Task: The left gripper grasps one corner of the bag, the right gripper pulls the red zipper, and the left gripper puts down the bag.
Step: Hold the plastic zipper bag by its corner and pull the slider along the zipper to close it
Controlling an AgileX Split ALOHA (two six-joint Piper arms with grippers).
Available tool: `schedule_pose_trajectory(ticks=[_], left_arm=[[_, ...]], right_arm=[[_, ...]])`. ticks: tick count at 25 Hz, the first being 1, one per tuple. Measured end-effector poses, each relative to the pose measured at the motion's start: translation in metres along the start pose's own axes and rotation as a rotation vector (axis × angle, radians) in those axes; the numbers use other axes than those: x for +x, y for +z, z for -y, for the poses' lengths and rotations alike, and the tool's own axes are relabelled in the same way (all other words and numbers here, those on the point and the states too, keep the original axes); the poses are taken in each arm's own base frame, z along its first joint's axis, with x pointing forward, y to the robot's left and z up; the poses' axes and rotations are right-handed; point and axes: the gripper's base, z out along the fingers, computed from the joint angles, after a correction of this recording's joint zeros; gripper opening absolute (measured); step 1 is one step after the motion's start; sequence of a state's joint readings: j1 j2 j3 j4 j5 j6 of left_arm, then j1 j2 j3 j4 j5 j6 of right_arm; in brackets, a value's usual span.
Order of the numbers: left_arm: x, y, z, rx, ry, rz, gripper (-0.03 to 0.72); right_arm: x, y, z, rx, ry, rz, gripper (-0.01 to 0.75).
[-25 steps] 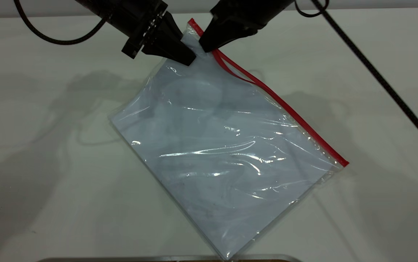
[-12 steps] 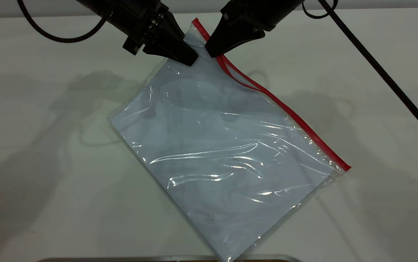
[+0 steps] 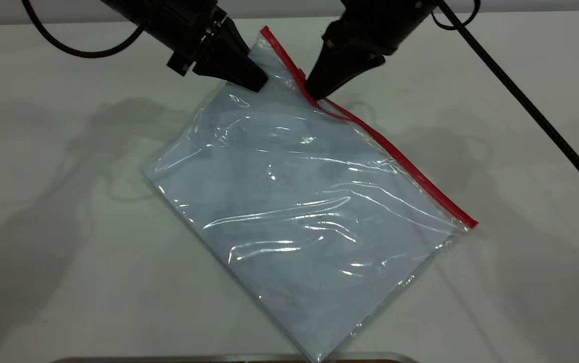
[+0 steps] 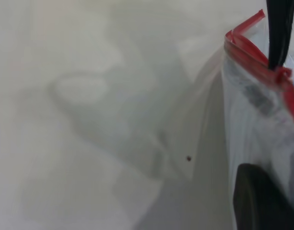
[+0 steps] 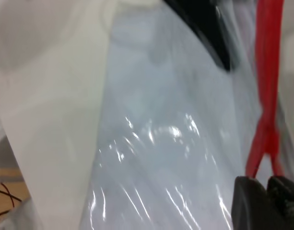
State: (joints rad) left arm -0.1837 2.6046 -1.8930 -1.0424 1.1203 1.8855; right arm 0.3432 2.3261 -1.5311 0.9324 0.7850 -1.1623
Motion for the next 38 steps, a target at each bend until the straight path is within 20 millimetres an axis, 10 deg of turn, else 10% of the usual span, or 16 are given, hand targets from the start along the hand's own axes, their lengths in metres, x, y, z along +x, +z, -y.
schedule_pose_trajectory(ticks=[8,18,38], left_arm=[[0.001,-0.001,0.0,-0.003,-0.002,-0.001,0.053],[0.001,-0.001,0.0,-0.001,-0.081,-0.002,0.053],[-0.004,-0.001,0.001,0.015,-0.152,0.049,0.053]], right_arm=[[-0.004,-0.001,0.003,0.023,0.047,0.049,0.148],[-0.008,-0.001,0.002,0.007,0.038,0.095,0.472],[-0.01,-0.002,0.004,0.024,0.052,0.121,0.153]])
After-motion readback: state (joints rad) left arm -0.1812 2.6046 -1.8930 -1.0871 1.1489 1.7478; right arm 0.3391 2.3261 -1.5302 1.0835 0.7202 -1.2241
